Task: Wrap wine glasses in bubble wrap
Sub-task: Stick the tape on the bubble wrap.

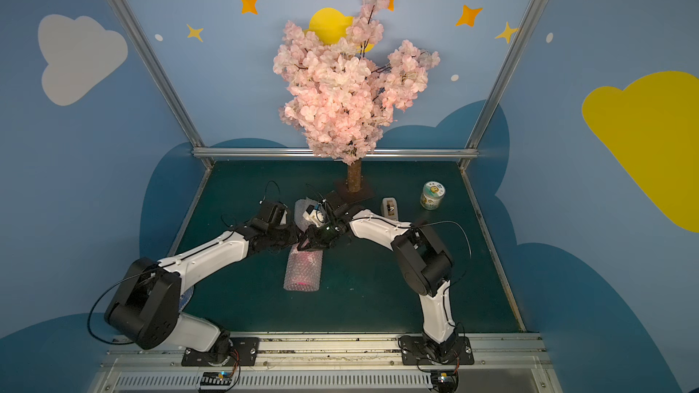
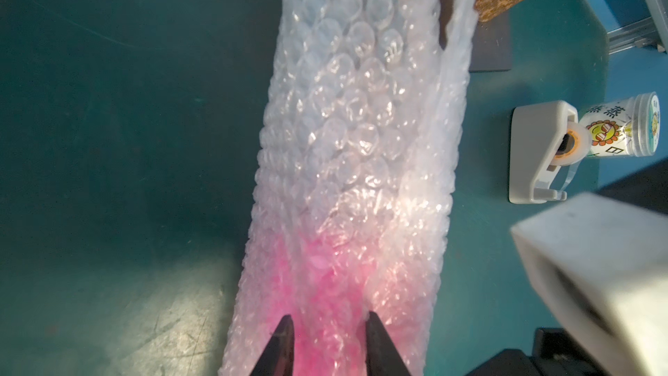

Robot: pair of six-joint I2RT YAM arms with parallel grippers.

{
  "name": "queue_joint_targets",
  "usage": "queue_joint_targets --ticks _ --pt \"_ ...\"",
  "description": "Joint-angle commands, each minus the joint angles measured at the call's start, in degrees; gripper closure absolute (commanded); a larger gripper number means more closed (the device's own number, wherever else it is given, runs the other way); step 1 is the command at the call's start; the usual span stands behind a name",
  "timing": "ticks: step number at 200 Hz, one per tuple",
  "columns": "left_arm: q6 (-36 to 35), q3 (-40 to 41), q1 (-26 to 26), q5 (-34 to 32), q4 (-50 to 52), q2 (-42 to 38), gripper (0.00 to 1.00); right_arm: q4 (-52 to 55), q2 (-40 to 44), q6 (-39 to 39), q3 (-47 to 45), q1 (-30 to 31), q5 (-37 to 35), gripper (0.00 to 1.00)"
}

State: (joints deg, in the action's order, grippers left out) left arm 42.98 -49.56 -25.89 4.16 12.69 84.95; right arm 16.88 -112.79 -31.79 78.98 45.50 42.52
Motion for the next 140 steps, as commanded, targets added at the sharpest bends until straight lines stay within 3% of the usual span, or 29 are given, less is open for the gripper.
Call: queue_joint_targets --ticks 1,78,118,140 --pt "0.11 1.29 -0.04 0.41 1.80 -0.36 0.67 -4.21 3.51 -1.69 -1.31 -0.50 0.99 0.64" --pt "0.88 1.29 0.18 1.64 1.03 -1.01 0.69 -3.88 4.52 -1.87 -2.17 -0.92 0.99 0.68" --pt "0.84 1.25 0.25 1.72 1.11 -0.90 0.69 -1.55 4.45 -1.12 -1.57 -0.79 -0.62 0.80" --pt "0.64 1.02 0.28 1.73 1.12 -0.66 0.70 1.39 5.65 0.11 -1.44 -1.02 -3.03 0.81"
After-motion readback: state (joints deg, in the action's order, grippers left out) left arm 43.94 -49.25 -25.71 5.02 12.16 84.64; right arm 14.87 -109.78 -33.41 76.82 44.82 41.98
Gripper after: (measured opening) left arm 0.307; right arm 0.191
